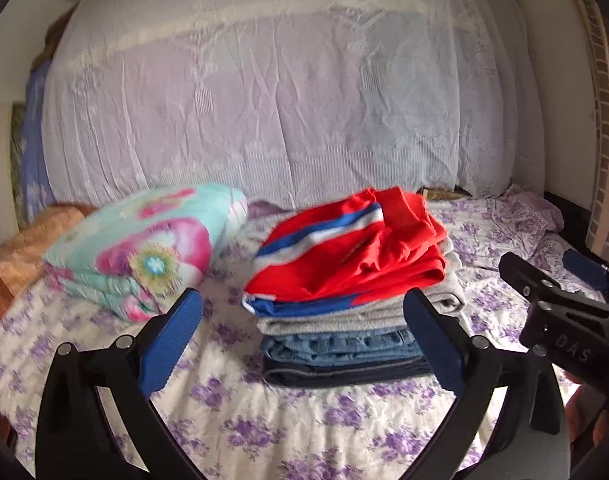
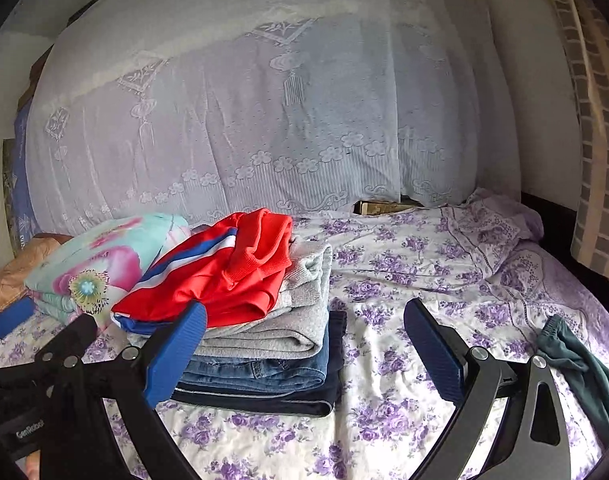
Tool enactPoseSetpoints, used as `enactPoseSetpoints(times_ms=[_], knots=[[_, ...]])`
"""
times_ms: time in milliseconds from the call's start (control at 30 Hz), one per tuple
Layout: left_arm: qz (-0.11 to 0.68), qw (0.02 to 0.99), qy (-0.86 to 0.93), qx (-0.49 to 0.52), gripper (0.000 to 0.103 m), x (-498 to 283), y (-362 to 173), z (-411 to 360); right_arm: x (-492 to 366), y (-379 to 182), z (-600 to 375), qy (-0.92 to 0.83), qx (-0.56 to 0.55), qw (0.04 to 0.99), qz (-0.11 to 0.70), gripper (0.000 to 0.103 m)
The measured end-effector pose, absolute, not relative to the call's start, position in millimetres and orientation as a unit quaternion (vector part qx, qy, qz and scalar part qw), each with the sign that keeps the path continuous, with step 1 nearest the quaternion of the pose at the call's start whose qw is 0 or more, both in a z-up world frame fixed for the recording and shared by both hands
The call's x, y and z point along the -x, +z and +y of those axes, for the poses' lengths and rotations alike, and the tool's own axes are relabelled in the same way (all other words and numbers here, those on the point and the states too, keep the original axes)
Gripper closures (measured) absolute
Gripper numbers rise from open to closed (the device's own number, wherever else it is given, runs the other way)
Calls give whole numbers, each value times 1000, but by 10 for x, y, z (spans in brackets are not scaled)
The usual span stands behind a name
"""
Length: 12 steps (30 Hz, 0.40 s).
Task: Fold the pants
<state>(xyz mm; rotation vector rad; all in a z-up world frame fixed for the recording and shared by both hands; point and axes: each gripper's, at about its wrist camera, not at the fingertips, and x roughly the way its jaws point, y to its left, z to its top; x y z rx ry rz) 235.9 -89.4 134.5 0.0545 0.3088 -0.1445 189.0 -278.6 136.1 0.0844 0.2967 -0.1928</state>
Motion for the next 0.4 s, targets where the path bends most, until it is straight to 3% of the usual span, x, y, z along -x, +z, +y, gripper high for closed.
enactPoseSetpoints(times_ms=[400], knots=[[165, 981, -92, -37, 5, -2340, 1332, -990, -1873, 1361, -2852, -90, -56, 983, 147, 4]])
